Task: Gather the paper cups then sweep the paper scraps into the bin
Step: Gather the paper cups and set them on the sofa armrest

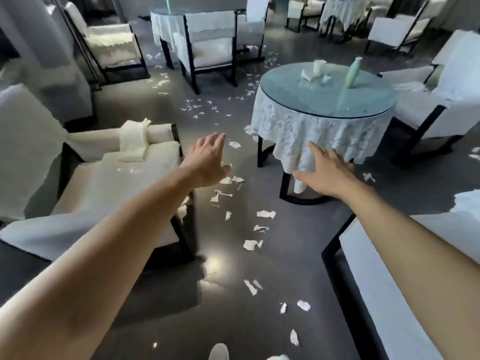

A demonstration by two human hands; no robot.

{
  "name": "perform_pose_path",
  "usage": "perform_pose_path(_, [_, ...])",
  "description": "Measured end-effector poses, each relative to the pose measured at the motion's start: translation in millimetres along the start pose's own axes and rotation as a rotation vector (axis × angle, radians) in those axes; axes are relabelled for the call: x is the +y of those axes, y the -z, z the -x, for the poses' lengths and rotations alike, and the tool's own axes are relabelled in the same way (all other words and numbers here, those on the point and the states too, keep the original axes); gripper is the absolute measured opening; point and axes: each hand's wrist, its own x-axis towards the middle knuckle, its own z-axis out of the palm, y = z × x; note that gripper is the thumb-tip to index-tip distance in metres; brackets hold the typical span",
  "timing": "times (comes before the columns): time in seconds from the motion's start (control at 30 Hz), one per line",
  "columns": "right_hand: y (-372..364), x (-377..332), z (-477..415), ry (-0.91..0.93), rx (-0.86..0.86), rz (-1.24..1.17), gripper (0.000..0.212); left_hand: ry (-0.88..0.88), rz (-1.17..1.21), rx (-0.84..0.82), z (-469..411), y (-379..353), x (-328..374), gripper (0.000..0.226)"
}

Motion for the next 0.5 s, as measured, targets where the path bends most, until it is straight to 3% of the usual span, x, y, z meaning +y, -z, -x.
perform_pose_path(0.23, [6,59,-153,-0.198,-0.017,0.003,0.082,-0.191,-0.012,-0.079,-198,-38,22,0.082])
perform_pose_path(0.4, [17,110,-307,-0.203,-0.009,-0.044,0.084,-0.252,-0.082,-0.086,-363,-71,48,0.087])
perform_pose_path(0.5, [37,137,-404,-0.172,-0.024,-0.036,0.084,-0.213,0.009,-0.085,-462,-73,68,0.096])
